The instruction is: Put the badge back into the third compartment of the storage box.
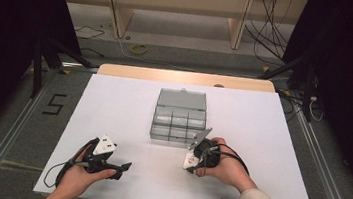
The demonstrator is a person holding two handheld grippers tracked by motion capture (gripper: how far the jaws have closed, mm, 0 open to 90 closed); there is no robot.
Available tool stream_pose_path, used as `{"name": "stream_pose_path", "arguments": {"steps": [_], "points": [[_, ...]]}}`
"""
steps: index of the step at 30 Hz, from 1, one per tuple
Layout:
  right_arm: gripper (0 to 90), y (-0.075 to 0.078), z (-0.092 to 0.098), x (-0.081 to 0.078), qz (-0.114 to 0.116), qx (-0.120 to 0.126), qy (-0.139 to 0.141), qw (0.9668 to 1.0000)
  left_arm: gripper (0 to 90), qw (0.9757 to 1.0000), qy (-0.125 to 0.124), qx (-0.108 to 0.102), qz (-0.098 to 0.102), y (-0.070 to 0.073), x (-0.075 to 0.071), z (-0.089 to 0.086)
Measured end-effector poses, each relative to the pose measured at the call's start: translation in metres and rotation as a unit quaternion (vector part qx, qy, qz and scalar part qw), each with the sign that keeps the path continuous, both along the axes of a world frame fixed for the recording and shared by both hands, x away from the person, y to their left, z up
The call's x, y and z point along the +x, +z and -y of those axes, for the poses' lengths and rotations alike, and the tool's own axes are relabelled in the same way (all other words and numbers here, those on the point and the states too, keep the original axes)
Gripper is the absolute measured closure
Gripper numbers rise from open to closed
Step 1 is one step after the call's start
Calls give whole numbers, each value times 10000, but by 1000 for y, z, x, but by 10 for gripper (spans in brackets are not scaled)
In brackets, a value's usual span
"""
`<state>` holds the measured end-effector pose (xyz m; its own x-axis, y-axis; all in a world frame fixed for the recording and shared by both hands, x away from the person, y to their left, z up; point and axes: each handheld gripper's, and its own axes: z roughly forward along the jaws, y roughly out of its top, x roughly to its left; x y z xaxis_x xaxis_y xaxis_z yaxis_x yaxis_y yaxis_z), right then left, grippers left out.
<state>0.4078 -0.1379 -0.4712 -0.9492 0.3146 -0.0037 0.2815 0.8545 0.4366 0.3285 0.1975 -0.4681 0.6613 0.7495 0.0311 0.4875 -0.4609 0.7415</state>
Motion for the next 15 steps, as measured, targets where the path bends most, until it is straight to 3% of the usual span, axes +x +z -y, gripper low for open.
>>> {"name": "stream_pose_path", "arguments": {"steps": [9, 15], "points": [[339, 2, -2, -1, 65, -34, -47, 10000, 164, 10000, -10, -12, 2, 0, 0, 0], [339, 11, -2, -3, 238, 139, -69, 9996, 164, 10000, -7, -7, 11, 1, 0, -1]]}}
